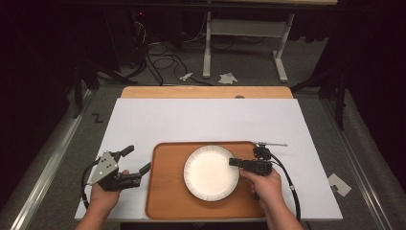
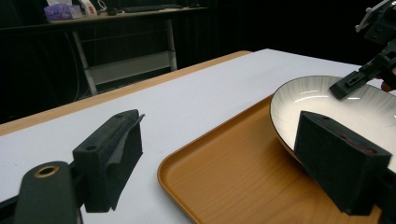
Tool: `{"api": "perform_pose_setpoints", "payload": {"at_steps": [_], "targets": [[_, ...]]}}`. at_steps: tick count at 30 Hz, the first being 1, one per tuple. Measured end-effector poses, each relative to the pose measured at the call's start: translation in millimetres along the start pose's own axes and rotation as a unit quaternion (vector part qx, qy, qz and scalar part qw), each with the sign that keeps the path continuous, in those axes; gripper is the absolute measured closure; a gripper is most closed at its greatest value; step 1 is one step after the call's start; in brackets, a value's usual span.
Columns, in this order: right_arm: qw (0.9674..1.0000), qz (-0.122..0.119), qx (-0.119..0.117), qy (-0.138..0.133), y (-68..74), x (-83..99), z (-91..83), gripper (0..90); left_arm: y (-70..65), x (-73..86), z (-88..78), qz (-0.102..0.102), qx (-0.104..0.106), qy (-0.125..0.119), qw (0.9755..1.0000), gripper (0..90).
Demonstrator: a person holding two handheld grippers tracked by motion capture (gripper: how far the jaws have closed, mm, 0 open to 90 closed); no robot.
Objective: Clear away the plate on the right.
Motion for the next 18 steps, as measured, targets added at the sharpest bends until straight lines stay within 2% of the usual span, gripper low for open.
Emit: {"api": "perform_pose_setpoints", "payload": {"at_steps": [18], "targets": [[1.0000,0.000,-0.003,0.003,-0.8,0.5,0.4,82.2,-0.5,0.1,0.2,0.000,0.001,0.000,1.0000,16.0]]}}
Point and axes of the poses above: each handheld gripper's, and its own axes: z roughly forward along the jaws, x roughly out of its underside, y roughly to its left, the point moved 7 cm from there along z, roughly forward along the jaws, and after that the axes turned 10 degrees about y, right-handed, at the moved point
